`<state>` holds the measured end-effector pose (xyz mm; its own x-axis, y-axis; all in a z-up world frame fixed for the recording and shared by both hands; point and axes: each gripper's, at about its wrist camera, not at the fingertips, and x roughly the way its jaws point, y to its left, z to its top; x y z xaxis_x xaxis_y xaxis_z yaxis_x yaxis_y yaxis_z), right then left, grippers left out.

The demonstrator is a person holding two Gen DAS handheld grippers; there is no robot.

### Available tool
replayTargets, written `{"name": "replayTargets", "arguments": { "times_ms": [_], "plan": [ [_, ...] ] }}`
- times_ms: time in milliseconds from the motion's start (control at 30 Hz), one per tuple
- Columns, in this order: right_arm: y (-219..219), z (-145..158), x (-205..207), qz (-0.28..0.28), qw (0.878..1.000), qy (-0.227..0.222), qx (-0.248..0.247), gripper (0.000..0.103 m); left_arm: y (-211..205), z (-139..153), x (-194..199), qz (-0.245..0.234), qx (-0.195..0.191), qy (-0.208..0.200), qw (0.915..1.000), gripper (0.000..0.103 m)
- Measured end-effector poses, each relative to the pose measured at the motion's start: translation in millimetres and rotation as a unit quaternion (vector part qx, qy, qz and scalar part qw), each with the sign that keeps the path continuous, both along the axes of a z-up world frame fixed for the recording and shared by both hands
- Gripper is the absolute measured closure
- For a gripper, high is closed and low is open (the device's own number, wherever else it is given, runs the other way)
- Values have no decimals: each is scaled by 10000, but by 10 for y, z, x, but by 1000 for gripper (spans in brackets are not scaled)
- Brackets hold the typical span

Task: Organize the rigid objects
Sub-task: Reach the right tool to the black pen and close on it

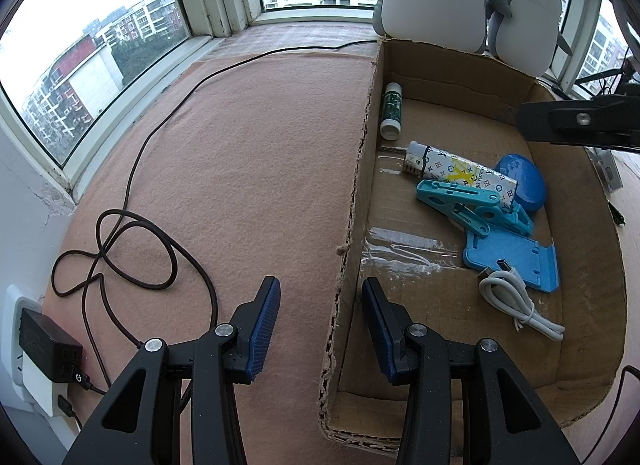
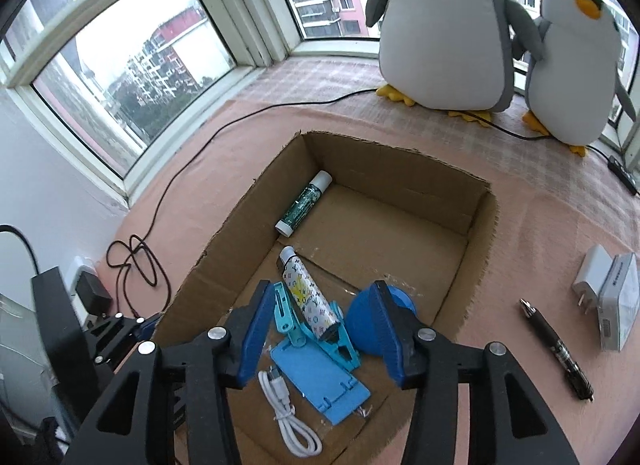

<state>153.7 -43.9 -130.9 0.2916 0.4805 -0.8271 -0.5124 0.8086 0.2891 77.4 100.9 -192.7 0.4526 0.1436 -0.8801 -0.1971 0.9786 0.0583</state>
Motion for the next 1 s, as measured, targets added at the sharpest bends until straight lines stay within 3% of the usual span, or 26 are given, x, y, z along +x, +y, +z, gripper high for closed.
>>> {"name": "replayTargets", "arguments": {
  "times_ms": [367, 600, 1000],
  "plan": [
    [-756, 135, -157, -255, 9994, -214, 121, 57, -10, 4, 5, -16, 0, 0, 10000, 57],
    [-1353, 12, -104, -538, 9979, -294, -203, 57, -25, 4, -1, -31, 8, -1, 10000, 57],
    [-1793, -341, 125, -557, 9946, -142, -867, 57, -35, 0, 2, -50, 27, 2, 10000, 57]
  ]
}}
